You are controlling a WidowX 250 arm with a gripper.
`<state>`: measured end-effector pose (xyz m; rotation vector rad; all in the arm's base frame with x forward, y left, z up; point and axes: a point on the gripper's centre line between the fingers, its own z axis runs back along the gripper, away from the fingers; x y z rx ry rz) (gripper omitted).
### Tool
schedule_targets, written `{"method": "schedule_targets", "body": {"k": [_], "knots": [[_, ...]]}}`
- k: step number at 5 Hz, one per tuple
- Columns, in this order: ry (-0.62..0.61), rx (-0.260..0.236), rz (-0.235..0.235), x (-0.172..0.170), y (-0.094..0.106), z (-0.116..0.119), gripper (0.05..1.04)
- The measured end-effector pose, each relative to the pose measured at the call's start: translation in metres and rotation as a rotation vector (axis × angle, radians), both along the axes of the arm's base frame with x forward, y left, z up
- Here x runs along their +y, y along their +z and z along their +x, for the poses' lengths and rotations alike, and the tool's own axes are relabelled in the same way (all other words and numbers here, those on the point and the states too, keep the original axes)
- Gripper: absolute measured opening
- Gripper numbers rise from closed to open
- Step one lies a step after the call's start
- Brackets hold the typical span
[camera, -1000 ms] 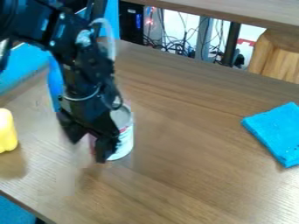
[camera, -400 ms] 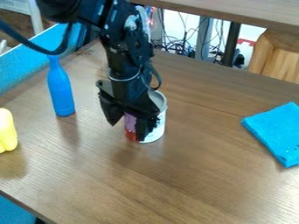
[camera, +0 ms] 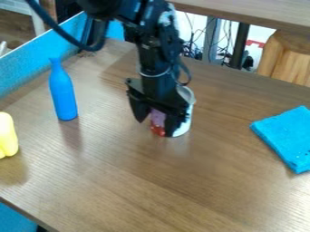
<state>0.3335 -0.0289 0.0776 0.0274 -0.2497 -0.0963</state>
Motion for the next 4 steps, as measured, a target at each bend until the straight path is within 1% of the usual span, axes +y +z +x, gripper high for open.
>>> {"method": "schedule_targets", "body": {"k": [1,2,3,4], "knots": [[0.003,-0.019,-0.023,-0.010,0.012,0.015,1.001],[-0.006,-0.025,-0.050,-0.013,0.020,0.009,1.001],[-0.015,-0.066,-0.077,-0.003,0.047,-0.024,1.001],[0.029,-0.058,-0.108,0.023,0.070,-0.071,1.001]]}}
